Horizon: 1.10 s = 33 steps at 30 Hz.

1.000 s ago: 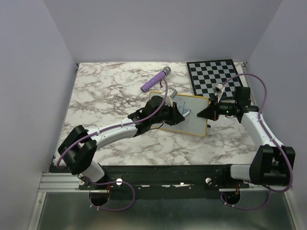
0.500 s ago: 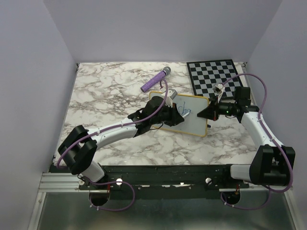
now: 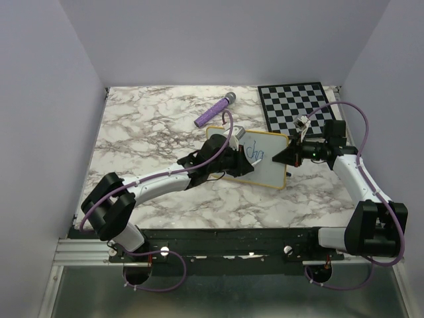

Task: Write a sentence on the whiteboard

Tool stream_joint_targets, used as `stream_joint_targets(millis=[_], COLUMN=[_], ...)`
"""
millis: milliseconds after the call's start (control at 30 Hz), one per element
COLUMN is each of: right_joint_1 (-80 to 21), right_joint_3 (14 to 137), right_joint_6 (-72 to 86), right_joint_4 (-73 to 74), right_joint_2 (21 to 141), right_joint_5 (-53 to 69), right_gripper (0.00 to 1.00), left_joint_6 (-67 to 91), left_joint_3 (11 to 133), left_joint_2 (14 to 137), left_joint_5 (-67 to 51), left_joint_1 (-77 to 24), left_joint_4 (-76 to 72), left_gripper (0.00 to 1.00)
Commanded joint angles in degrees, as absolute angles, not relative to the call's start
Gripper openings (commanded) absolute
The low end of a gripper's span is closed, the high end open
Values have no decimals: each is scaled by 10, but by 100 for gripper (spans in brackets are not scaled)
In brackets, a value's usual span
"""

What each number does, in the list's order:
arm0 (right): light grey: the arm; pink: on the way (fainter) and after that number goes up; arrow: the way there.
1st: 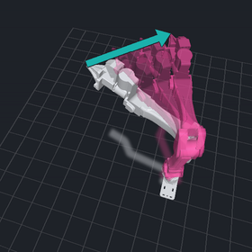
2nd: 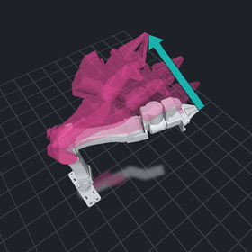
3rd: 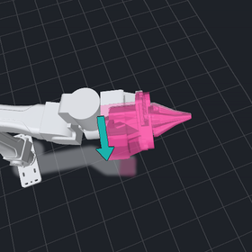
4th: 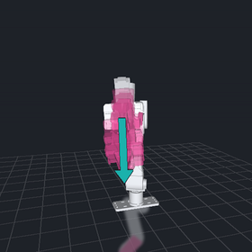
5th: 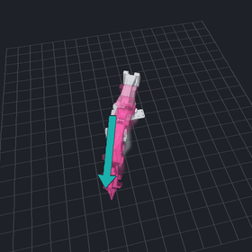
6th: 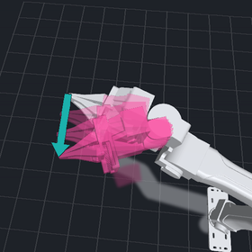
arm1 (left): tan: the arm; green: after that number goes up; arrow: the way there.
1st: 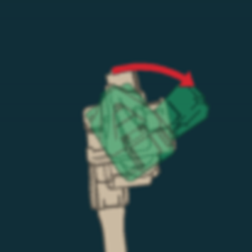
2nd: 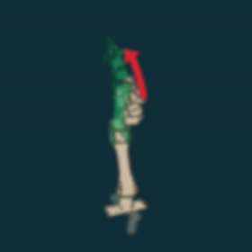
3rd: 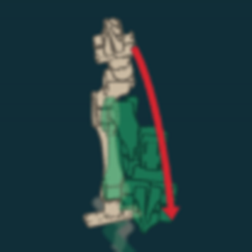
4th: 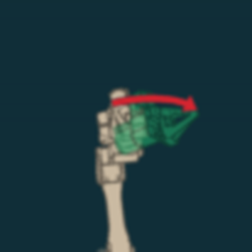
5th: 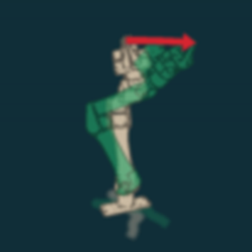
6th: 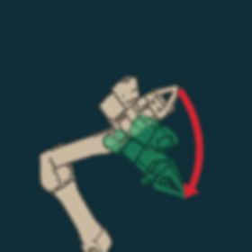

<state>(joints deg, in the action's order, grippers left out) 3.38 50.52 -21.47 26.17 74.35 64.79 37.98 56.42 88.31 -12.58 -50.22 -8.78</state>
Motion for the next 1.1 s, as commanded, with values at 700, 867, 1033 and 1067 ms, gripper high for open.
stream_joint_targets(millis=[700, 867, 1033, 1067], right_joint_1=[32, 32, 32, 32], right_joint_3=[505, 506, 505, 506], right_joint_6=[-227, -227, -227, -227], right_joint_4=[258, 258, 258, 258], right_joint_2=[736, 737, 736, 737], right_joint_5=[658, 657, 657, 657], right_gripper=[1, 1, 1, 0], left_joint_6=[384, 388, 388, 388], left_joint_3=[553, 546, 544, 548], left_joint_2=[875, 832, 813, 816], left_joint_5=[-141, -151, -132, -131], left_joint_1=[-503, -503, -502, -501], left_joint_4=[-97, -107, -106, -108], left_gripper=[0, 0, 0, 0])
